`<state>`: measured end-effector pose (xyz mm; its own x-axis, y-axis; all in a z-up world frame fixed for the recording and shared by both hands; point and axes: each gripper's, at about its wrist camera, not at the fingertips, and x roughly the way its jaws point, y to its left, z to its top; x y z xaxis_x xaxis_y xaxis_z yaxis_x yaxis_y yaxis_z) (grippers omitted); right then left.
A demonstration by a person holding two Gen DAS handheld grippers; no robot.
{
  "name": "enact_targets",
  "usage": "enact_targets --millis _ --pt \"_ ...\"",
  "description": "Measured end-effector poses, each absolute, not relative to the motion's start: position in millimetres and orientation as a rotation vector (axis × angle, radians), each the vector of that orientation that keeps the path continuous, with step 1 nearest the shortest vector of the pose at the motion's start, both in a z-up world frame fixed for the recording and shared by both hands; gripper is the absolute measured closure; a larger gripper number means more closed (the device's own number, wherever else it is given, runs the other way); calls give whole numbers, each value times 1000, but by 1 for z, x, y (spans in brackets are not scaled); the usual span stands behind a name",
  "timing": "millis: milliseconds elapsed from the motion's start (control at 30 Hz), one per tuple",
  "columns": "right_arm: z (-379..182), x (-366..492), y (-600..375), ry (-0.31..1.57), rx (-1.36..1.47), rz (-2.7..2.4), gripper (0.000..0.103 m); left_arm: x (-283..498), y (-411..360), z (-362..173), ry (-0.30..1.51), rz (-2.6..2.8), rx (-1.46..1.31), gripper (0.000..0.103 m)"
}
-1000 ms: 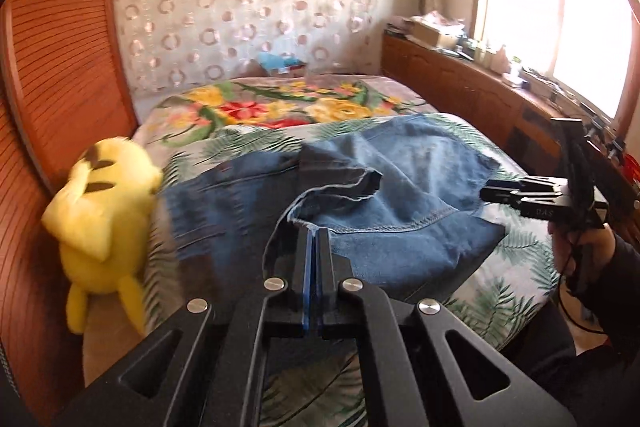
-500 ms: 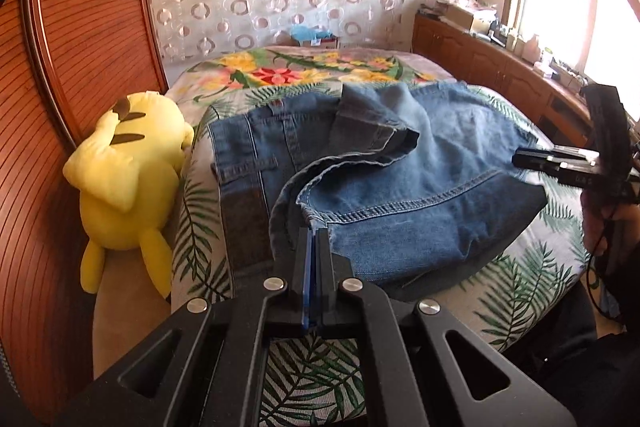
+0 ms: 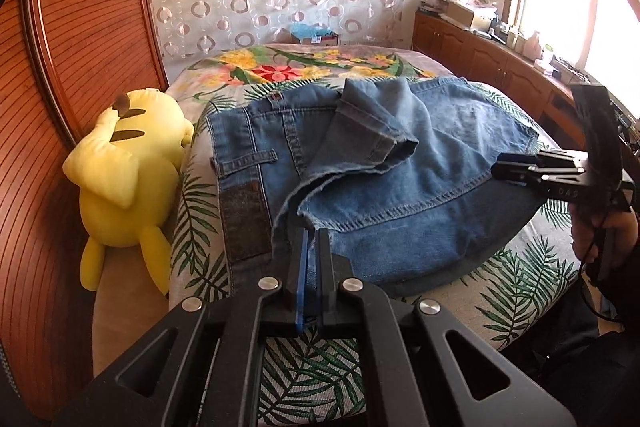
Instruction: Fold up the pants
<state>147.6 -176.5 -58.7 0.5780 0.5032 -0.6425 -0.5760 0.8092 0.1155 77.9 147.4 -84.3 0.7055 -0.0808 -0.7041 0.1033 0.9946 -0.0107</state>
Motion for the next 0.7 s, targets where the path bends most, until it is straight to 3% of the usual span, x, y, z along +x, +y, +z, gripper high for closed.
enact_targets --millis 100,167,367,400,433,700 --pt "-63 148 -174 723 -112 625 64 79 146 -81 767 -115 32 100" --pt "-66 148 -172 721 -113 620 64 83 142 -81 775 -118 40 94" --pt "-74 148 -173 720 -124 614 64 102 129 -87 789 -149 56 70" --pt "-75 146 -173 716 -126 610 64 107 127 -90 795 -152 57 60" --pt "-76 145 -172 712 -128 606 64 112 125 -92 801 -158 57 57" --pt "-80 138 -175 699 -119 595 64 144 103 -96 821 -203 79 55"
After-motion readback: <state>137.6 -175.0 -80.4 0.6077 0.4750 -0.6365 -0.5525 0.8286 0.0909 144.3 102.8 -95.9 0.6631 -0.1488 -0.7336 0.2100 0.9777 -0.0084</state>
